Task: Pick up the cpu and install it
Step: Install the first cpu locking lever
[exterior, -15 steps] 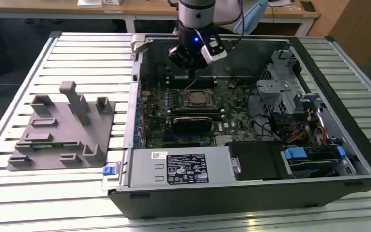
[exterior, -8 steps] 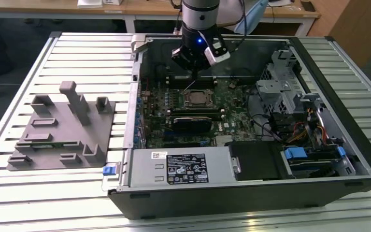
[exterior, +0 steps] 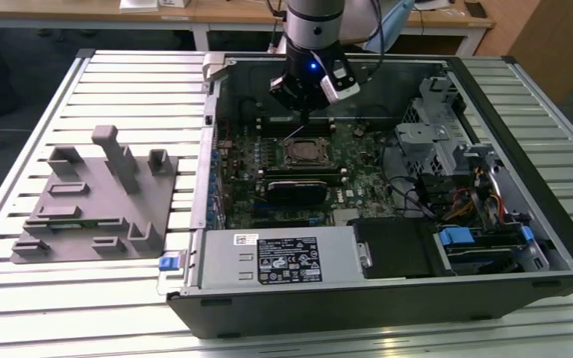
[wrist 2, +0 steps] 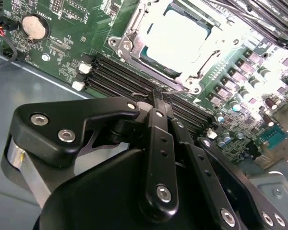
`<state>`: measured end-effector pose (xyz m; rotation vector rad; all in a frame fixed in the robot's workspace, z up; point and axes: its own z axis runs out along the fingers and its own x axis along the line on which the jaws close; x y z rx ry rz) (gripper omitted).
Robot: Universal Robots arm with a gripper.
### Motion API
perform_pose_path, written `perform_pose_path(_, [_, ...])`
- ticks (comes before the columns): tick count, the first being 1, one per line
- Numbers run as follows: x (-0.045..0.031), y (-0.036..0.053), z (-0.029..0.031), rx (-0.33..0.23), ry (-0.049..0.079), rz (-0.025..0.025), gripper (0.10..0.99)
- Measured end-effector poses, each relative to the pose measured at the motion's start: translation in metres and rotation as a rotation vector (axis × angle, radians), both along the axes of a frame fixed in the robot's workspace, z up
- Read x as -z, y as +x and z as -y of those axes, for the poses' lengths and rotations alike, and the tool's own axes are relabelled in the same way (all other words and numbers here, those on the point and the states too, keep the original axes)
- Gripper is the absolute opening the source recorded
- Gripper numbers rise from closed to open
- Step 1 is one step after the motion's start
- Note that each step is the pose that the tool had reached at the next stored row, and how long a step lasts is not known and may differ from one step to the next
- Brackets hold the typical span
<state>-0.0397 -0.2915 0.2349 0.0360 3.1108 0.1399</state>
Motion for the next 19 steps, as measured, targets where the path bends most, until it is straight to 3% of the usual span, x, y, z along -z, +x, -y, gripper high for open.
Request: perform_pose_path(19, [0.0135,0.0122,-0.0011,0.000,0.000,-0.0065,0.106])
